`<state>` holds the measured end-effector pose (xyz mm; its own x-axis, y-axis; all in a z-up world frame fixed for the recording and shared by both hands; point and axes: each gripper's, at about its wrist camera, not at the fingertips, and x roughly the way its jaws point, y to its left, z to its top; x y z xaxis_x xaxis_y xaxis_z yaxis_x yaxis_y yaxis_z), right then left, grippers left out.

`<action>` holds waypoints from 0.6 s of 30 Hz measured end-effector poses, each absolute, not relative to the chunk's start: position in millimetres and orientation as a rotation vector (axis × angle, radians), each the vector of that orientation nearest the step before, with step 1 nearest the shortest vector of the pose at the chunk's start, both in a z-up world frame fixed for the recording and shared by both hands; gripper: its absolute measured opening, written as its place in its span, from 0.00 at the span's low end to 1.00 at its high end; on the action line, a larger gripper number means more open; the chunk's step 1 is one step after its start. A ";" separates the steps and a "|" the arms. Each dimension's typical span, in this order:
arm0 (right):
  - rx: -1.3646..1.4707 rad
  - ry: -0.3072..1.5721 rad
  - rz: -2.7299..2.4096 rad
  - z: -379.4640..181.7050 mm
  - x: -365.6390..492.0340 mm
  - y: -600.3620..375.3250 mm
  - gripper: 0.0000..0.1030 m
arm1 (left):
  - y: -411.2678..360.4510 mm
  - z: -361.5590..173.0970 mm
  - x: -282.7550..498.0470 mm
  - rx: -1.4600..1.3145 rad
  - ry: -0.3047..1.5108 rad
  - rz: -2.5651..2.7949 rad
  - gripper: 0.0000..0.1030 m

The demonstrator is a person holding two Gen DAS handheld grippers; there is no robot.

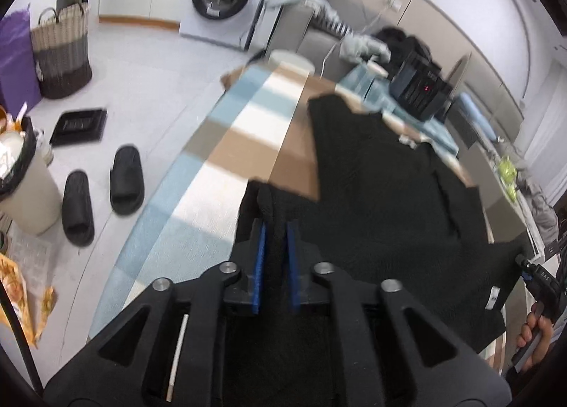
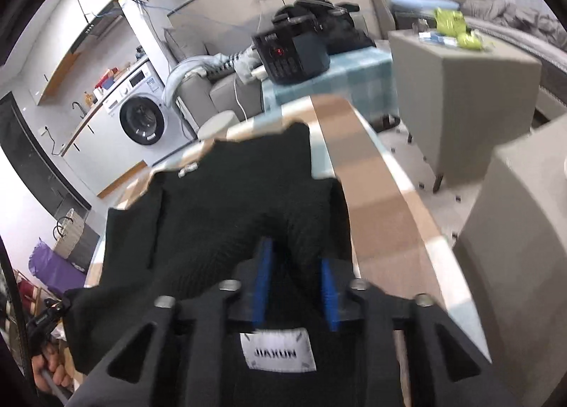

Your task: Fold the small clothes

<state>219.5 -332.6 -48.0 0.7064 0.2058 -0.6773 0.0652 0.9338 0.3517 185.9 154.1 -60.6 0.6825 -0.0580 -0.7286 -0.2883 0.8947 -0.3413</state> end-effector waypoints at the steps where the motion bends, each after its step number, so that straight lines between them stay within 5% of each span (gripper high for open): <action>1: 0.362 0.792 0.068 -52.9 216.2 -337.0 0.56 | 156.9 -65.2 182.3 -0.463 0.816 0.134 0.39; 2: 0.360 0.804 0.063 -58.1 215.2 -340.9 0.58 | 159.2 -69.9 180.6 -0.466 0.812 0.137 0.59; 3: 0.365 0.821 0.055 -63.1 214.8 -345.0 0.58 | 160.1 -73.5 177.4 -0.468 0.805 0.142 0.63; 18: 0.437 0.897 0.129 -101.9 245.8 -341.4 0.58 | 122.4 -101.5 223.0 -0.404 0.878 0.071 0.62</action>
<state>245.8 -341.4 -101.9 0.6230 0.2886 -0.7270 0.0716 0.9045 0.4204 223.0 122.4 -101.5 0.6418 -0.1036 -0.7598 -0.2240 0.9223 -0.3149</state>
